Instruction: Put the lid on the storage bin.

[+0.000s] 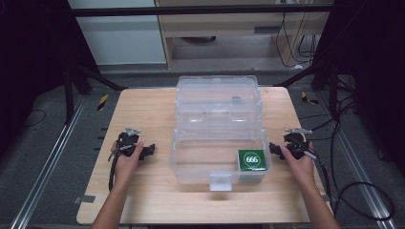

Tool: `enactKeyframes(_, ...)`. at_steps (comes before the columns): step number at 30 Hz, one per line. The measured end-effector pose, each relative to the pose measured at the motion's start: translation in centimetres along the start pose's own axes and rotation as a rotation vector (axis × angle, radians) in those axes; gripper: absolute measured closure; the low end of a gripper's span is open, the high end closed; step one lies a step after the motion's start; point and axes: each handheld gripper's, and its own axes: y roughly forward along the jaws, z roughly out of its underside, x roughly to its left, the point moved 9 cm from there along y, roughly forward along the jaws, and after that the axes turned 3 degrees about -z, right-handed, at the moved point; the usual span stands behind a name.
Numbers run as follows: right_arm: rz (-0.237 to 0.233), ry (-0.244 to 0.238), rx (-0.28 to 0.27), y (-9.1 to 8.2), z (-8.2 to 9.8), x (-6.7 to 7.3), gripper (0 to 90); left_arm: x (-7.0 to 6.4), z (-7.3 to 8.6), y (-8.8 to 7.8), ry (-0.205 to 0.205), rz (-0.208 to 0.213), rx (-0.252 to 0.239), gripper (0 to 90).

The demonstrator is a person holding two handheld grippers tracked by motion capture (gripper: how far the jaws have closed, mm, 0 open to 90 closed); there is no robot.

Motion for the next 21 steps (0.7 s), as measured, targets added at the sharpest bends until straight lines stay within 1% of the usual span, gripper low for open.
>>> enactKeyframes(1, -0.005, -0.003, -0.001, 0.0, 0.0, 0.0, 0.3, 0.0, 0.0, 0.0, 0.002, 0.002, 0.000, 0.0)
enactKeyframes(3, -0.031, -0.031, 0.003, 0.0, 0.0, 0.1, 0.4, 0.0, 0.1, -0.1, 0.009, 0.023, 0.003, 0.0)
enactKeyframes(4, -0.031, -0.031, 0.003, 0.0, 0.0, 0.1, 0.4, 0.0, 0.1, -0.1, 0.009, 0.023, 0.003, 0.0)
enactKeyframes(5, -0.045, -0.045, 0.010, 0.1, -0.1, 0.1, 0.8, 0.0, 0.0, -0.4, 0.004, 0.048, 0.008, 0.0)
enactKeyframes(6, -0.060, -0.108, 0.043, -0.4, -0.2, 0.0, 11.0, -0.3, -0.2, -1.2, 0.008, 0.090, 0.000, 5.2)
enactKeyframes(7, -0.050, -0.146, 0.045, -0.9, -0.4, -0.1, 13.9, -0.6, -0.5, -1.8, 0.026, 0.103, -0.007, 4.3)
enactKeyframes(8, -0.050, -0.146, 0.045, -0.9, -0.4, -0.1, 13.9, -0.6, -0.5, -1.8, 0.026, 0.103, -0.007, 3.5)
enactKeyframes(9, -0.030, -0.190, 0.052, -1.5, -0.6, -0.3, 11.5, -0.8, -0.9, -2.6, 0.069, 0.101, -0.017, 3.5)
enactKeyframes(10, -0.012, -0.226, 0.064, -2.4, -0.9, -0.4, 11.5, -1.2, -1.4, -3.5, 0.112, 0.109, -0.027, 3.7)
enactKeyframes(11, -0.012, -0.261, 0.090, -3.3, -1.2, -0.5, 16.9, -1.5, -1.7, -4.1, 0.137, 0.122, -0.028, 3.7)
enactKeyframes(12, -0.010, -0.282, 0.106, -3.8, -1.4, -0.5, 15.9, -2.0, -2.1, -5.0, 0.169, 0.143, -0.026, 3.7)
enactKeyframes(13, -0.007, -0.316, 0.130, -4.6, -1.6, -0.5, 15.1, -2.5, -2.5, -5.9, 0.194, 0.161, -0.025, 3.7)
enactKeyframes(14, -0.001, -0.351, 0.145, -5.4, -1.9, -0.4, 16.4, -3.8, -3.4, -7.7, 0.249, 0.196, -0.033, 3.7)
enactKeyframes(15, -0.002, -0.403, 0.160, -7.1, -2.7, -0.2, 16.6, -4.4, -3.9, -8.7, 0.277, 0.214, -0.041, 3.6)
enactKeyframes(16, -0.003, -0.428, 0.158, -8.0, -3.3, -0.1, 16.8, -4.4, -3.9, -8.7, 0.277, 0.214, -0.041, 3.5)
enactKeyframes(17, -0.011, -0.450, 0.155, -8.8, -3.8, 0.2, 17.2, -5.7, -4.8, -10.6, 0.330, 0.241, -0.053, 3.4)
enactKeyframes(18, -0.011, -0.450, 0.155, -8.8, -3.8, 0.2, 17.2, -5.7, -4.8, -10.6, 0.330, 0.241, -0.053, 3.2)
enactKeyframes(19, -0.025, -0.490, 0.148, -10.3, -4.8, 0.6, 18.6, -7.0, -5.5, -12.3, 0.374, 0.280, -0.053, 3.0)
enactKeyframes(20, -0.025, -0.490, 0.148, -10.3, -4.8, 0.6, 18.6, -7.0, -5.5, -12.3, 0.374, 0.280, -0.053, 3.0)
enactKeyframes(21, -0.045, -0.523, 0.149, -11.5, -5.8, 1.2, 21.1, -7.7, -5.9, -13.1, 0.389, 0.302, -0.060, 3.0)
